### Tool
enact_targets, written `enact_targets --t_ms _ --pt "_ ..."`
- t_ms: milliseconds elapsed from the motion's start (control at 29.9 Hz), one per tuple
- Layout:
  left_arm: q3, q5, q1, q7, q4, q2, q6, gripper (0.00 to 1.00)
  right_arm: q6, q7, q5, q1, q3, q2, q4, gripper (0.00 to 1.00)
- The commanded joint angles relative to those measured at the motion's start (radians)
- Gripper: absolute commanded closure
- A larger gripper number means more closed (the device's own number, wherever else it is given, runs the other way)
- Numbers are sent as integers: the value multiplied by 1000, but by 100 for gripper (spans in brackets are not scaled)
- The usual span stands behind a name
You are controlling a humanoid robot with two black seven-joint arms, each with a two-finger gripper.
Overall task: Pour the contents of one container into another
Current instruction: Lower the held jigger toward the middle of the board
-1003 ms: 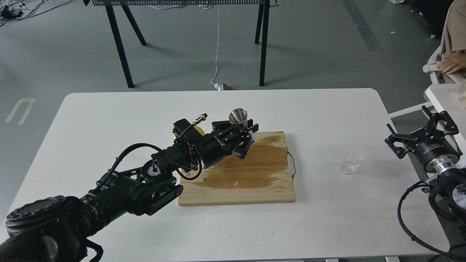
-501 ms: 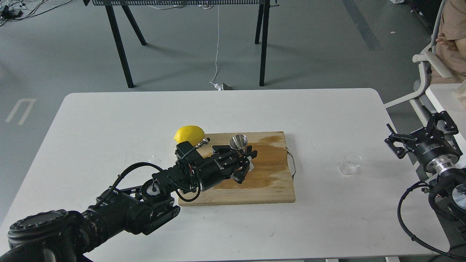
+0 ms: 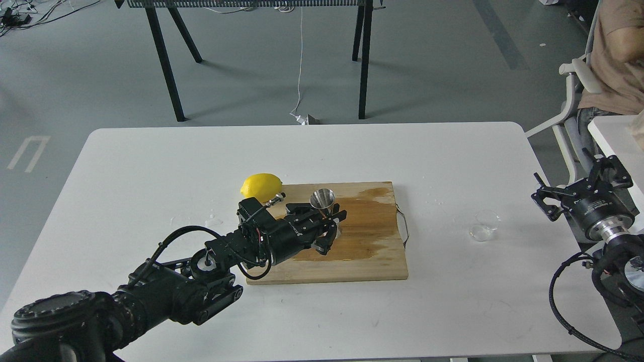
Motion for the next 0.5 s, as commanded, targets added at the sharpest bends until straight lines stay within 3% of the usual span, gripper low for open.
enact_targets --t_ms 0,267,468 --pt "2 0 -1 0 7 0 0 76 0 0 0 0 1 0 0 0" --pt "2 0 -1 0 26 0 0 63 0 0 0 0 1 0 0 0" --pt "2 -1 -1 0 26 0 0 58 0 0 0 -2 1 0 0 0"
